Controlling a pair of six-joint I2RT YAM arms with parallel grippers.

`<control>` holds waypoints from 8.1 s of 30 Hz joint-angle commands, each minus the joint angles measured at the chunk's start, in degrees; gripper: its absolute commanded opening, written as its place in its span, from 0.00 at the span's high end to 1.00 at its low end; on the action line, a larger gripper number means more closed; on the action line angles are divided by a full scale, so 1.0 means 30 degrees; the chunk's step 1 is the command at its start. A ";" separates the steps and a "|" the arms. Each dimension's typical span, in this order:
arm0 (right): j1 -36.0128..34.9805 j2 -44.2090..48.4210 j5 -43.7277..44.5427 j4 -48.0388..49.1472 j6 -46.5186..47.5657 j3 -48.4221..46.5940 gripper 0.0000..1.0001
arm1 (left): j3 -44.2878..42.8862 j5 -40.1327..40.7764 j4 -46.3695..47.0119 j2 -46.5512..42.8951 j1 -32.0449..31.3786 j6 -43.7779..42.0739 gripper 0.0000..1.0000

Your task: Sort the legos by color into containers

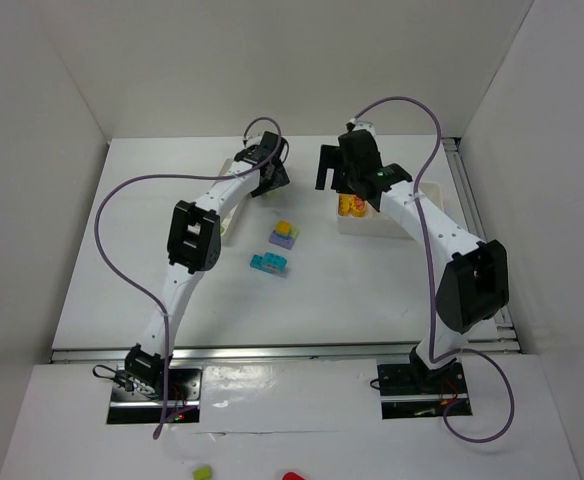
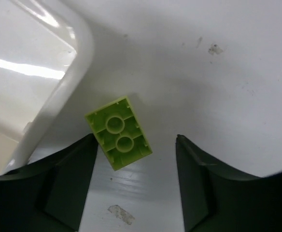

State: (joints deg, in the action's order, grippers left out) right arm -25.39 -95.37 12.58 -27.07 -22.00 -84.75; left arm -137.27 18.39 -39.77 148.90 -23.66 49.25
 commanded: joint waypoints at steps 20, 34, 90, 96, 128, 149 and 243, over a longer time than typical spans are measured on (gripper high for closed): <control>-0.0210 -0.0172 -0.0326 0.0293 0.0038 0.0711 0.02 | -0.0121 0.0197 0.0864 0.0379 -0.0434 -0.3907 0.44; -0.0210 -0.0348 -0.0531 0.0469 0.0038 0.0711 0.02 | 0.4767 -0.1443 0.0661 -0.5184 -0.1545 -0.5198 0.84; -0.4895 -0.6057 0.0905 -0.0147 -0.6964 -0.1981 0.14 | 1.5318 -0.1385 -0.1714 -1.7465 0.3346 -0.4787 0.00; -0.4897 -0.6529 0.1256 0.0176 -0.6759 -0.2189 0.22 | 1.5318 -0.1766 -0.1540 -1.7465 0.3346 -0.5137 0.00; -0.5805 -0.9314 0.3102 -0.2551 -0.5765 -0.5619 0.59 | 1.5113 -0.2937 -0.1363 -1.6588 0.3346 -0.6192 0.00; -0.0358 -0.0203 -1.2394 0.5156 -0.1600 0.2996 0.64 | 1.7103 -2.1153 0.3878 -1.6235 0.3201 -0.9186 0.00; 0.3072 -0.1752 -2.9447 1.6142 -0.7577 0.4930 0.70 | 1.9039 -3.5366 1.4547 -1.2602 0.2645 -0.7010 0.22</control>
State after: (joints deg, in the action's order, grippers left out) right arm -15.97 -99.68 -74.43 15.14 -41.71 -67.33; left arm -79.92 -82.41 4.45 111.77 -14.72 33.08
